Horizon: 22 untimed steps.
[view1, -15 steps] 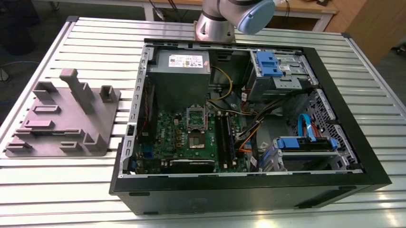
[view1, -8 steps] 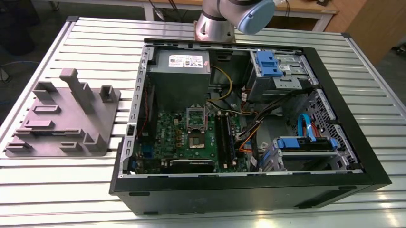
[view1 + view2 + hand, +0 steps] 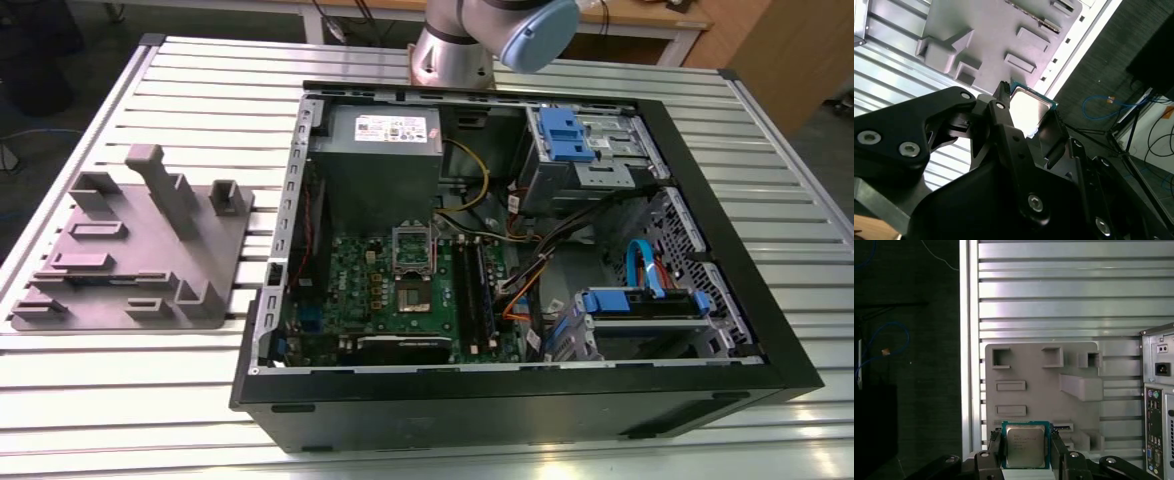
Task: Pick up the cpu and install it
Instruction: 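Pick up the cpu and move it towards the insertion slot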
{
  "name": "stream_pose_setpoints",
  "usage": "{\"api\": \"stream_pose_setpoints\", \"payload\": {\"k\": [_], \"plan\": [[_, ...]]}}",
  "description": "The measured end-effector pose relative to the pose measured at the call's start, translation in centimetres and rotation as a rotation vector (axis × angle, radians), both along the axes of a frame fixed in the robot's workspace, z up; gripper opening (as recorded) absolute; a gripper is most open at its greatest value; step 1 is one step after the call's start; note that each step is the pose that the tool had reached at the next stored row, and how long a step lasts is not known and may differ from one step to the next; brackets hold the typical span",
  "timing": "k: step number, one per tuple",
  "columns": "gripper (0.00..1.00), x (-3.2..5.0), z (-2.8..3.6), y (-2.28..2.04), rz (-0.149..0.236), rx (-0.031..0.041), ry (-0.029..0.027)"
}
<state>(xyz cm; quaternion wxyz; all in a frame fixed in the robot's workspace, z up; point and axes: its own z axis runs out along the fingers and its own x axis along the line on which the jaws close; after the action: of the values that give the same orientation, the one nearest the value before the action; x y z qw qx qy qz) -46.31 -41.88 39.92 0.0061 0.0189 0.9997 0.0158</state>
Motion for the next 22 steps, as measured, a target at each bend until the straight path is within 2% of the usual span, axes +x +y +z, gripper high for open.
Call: {"api": "stream_pose_setpoints", "payload": {"k": [8, 22], "plan": [[0.47, 1.03, 0.00, 0.00, 0.000, 0.0000, -0.0001], [0.47, 2.15, 0.00, 0.00, 0.000, 0.0000, 0.0000]]}}
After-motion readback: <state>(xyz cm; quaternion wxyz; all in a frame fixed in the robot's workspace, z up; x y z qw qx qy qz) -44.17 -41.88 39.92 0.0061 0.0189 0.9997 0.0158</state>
